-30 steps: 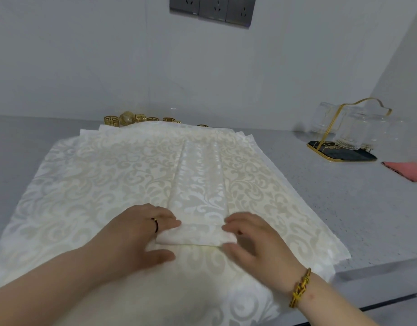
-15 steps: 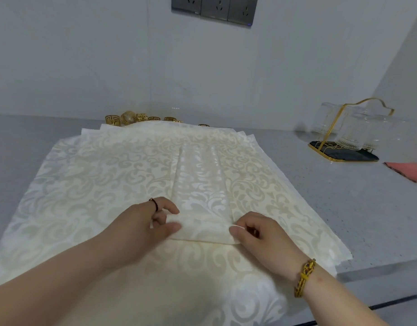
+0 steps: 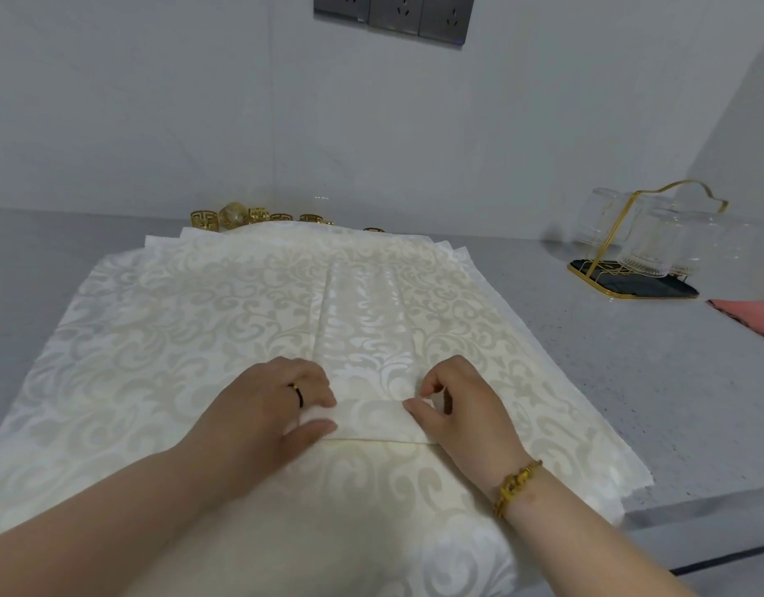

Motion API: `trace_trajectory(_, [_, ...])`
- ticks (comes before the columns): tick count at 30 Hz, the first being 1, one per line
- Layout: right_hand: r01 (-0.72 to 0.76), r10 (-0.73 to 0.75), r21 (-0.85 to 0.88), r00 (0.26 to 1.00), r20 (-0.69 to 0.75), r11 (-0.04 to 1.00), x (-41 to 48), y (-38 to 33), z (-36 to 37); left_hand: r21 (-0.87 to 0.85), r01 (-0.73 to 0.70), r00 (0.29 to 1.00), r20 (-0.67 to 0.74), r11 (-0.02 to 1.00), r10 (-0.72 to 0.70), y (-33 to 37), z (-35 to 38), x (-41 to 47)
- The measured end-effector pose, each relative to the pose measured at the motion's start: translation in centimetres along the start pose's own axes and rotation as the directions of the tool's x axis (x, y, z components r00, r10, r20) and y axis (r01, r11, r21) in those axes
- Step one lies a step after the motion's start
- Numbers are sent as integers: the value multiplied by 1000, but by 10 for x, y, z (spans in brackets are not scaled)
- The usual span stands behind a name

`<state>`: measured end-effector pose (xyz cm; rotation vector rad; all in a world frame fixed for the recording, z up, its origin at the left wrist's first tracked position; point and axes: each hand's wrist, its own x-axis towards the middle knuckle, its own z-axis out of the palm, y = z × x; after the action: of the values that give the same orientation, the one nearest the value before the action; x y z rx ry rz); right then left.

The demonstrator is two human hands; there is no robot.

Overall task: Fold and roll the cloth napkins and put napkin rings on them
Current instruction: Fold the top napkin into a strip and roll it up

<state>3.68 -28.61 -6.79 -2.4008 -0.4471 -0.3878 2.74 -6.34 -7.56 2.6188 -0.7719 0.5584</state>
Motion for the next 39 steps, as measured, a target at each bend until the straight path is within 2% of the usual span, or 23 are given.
trace_trajectory(1, [87,-88,-29,996,-12,996,-2,3,0,58,-44,999,1,997,44,-2,1,-1])
trace_trajectory(3, [190,-187,-59,981,43,980,-8,10,-3,85,-30,999,24,996,28,-2,2,-2])
trace_trajectory(5, [197,-189,-60,974,123,979,-14,13,-8,41,-14,1000,26,999,13,-3,2,-2])
trace_trajectory(7, [192,-180,-69,973,146,979,-16,14,-14,-79,75,997,37,994,-72,1,-2,2])
trace_trajectory(8, [170,-158,-64,974,160,983,-16,13,-18,-140,146,989,32,979,-142,5,-5,4])
trace_trajectory(10, [90,-83,-25,974,209,996,-18,9,-24,-258,276,960,126,926,-250,13,-12,3])
trace_trajectory(13, [-65,30,147,973,229,987,-21,8,-30,-478,449,894,242,755,-378,15,-14,2])
trace_trajectory(16, [-192,136,267,967,215,944,-16,7,-26,-498,499,866,282,709,-413,11,-11,6])
trace_trajectory(19, [-236,195,253,965,175,938,-7,4,-18,-501,518,855,283,693,-435,9,-8,12])
trace_trajectory(21, [-268,236,214,958,165,939,-1,2,-15,-485,510,858,230,710,-459,11,-6,13])
trace_trajectory(23, [-270,249,128,956,157,954,5,0,-13,-408,484,871,136,774,-472,14,-6,13])
trace_trajectory(25, [-236,227,78,967,114,969,8,1,-10,-268,405,910,29,874,-413,14,-1,12])
trace_trajectory(26, [-199,195,56,978,76,978,8,1,-7,-228,325,942,-11,918,-336,15,-1,11])
trace_trajectory(29, [38,-39,-31,998,-44,999,4,3,-1,-47,50,999,-7,998,-50,7,-3,6])
trace_trajectory(31, [189,-192,-117,981,-21,975,-4,8,-4,106,-42,998,43,994,38,0,-4,1])
trace_trajectory(33, [249,-241,-155,968,63,956,-14,14,-9,148,-28,997,78,989,17,-3,-3,-1])
trace_trajectory(35, [246,-233,-153,967,102,957,-19,18,-13,26,26,993,117,999,-28,0,-6,2])
trace_trajectory(36, [241,-227,-151,968,104,959,-20,19,-13,-11,41,998,51,999,-40,0,-4,4])
trace_trajectory(39, [160,-146,-133,983,111,978,-16,10,-17,-57,121,992,31,991,-119,3,-2,6])
